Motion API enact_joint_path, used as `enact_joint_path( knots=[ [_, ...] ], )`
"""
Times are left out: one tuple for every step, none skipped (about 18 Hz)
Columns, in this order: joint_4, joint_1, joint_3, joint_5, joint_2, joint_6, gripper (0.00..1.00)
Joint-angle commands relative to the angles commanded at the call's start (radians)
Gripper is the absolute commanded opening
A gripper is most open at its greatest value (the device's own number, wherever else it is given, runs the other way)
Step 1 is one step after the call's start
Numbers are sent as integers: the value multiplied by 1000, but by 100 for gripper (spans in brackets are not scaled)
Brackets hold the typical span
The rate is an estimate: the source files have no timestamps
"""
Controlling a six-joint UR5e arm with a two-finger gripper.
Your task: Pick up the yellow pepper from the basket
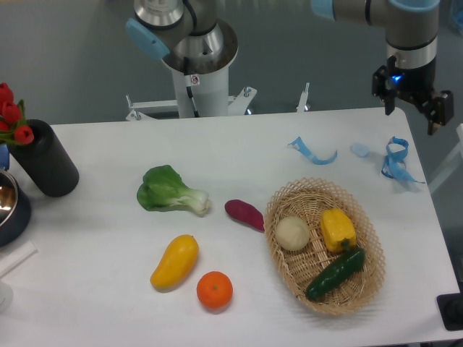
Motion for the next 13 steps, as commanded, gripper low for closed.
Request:
enact_joint_path(
  knots=[
    [0,0,0,0,-2,-2,100],
    [2,0,5,2,-3,-2,100],
    [3,0,5,0,-2,-2,100],
    [6,0,5,0,-2,0,100],
    [5,0,5,0,-2,-5,100],
    [3,0,-1,0,0,-6,100],
    [3,2,-8,0,2,-8,100],
    [3,2,-11,0,2,-8,100],
    [2,2,-11,2,0,-11,100],
    [0,3,-15,2,0,-12,100],
    [2,6,-23,2,2,-12,100],
    [0,11,-26,2,3,-18,100],
    [-2,18,-28,0,5,-37,100]
  ],
)
